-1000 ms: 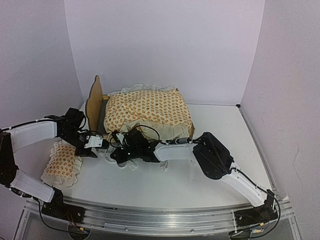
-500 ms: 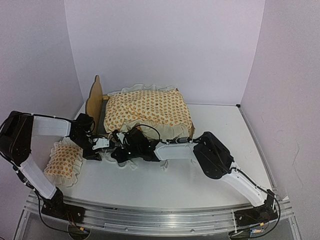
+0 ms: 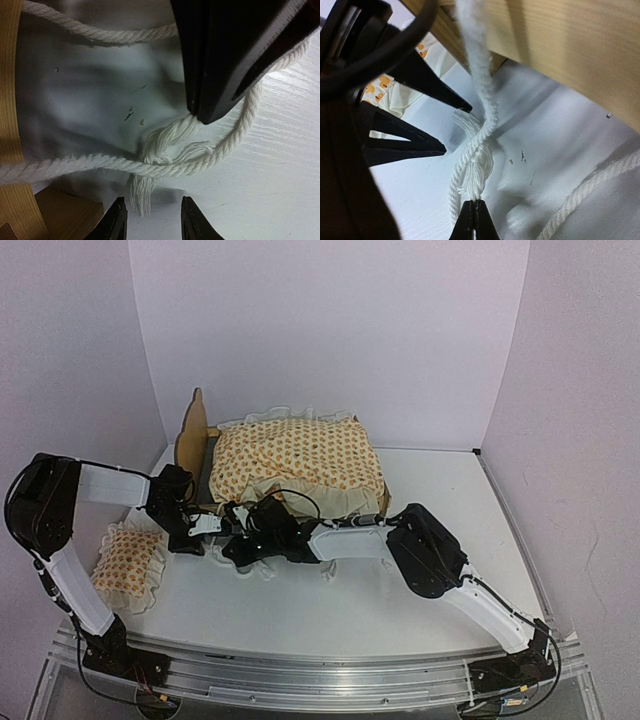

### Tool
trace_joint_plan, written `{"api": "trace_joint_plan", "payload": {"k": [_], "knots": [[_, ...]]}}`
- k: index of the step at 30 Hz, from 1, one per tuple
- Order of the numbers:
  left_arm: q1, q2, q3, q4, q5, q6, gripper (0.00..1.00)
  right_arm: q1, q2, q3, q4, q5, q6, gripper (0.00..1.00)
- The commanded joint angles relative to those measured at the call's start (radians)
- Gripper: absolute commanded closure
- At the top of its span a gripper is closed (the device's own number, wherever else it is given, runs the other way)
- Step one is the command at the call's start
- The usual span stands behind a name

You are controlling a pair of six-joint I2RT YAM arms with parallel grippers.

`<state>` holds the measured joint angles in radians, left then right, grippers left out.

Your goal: Set up the pet bed

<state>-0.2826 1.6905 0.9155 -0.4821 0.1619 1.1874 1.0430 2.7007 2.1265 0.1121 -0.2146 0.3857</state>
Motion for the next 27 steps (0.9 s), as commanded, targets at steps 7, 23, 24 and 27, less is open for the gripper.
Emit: {"api": "trace_joint_plan", "payload": {"k": [7, 23, 24, 27], "knots": [[-0.004, 0.119, 0.076, -0.179, 0.141, 0.054, 0.83, 0.009, -0.014, 0.022, 0.007, -0.035, -0.015, 1.00], [-0.001, -0.011, 0.037, -0.164, 0.156, -0.117, 1.00, 0.010, -0.249, -0.184, 0.011, 0.033, -0.090, 0.76], [-0.001, -0.026, 0.040, -0.168, 0.163, -0.117, 1.00, 0.010, -0.248, -0.188, 0.011, 0.035, -0.092, 0.77], [0.000, -0.065, 0.073, -0.167, 0.186, -0.125, 1.00, 0.010, -0.218, -0.172, 0.009, 0.026, -0.081, 0.72]]}}
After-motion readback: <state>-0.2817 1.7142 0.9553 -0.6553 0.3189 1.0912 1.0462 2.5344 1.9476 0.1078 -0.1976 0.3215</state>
